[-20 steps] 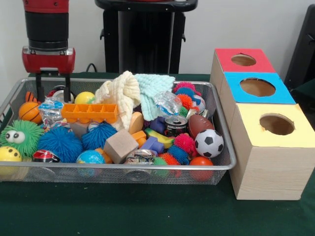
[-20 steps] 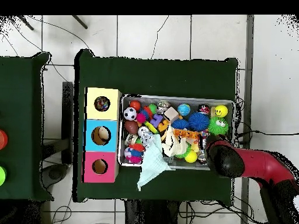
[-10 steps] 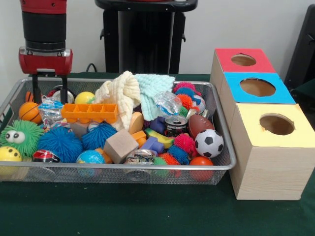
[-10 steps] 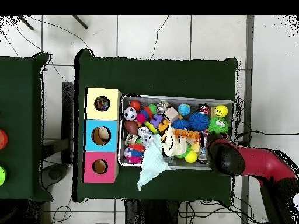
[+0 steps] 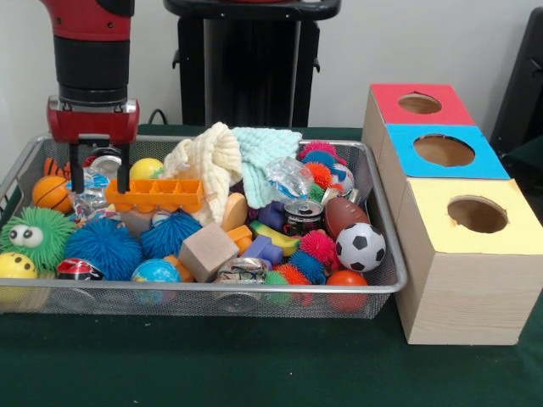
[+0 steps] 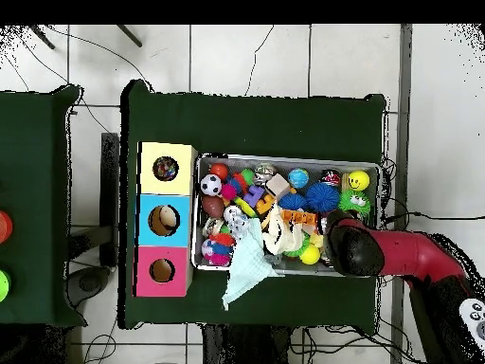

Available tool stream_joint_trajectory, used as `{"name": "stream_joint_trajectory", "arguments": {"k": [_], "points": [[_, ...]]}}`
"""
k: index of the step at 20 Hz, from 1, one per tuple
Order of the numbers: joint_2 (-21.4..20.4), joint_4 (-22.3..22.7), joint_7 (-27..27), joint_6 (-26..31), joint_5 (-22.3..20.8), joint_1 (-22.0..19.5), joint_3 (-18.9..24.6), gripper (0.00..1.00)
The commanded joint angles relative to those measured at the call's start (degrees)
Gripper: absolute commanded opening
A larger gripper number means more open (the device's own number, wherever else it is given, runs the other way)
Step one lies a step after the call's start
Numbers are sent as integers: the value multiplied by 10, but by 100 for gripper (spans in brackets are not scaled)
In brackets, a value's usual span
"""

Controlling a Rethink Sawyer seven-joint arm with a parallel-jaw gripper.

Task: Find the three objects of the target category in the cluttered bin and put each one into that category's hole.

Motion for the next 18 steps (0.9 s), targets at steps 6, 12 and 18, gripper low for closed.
{"name": "stream_joint_trajectory", "arguments": {"k": [6,12,18], "points": [[27,-35,190,-62,32,65,-137,100],[38,-20,191,-97,71,77,-173,100],[48,-7,216,-144,108,106,-224,100]]}}
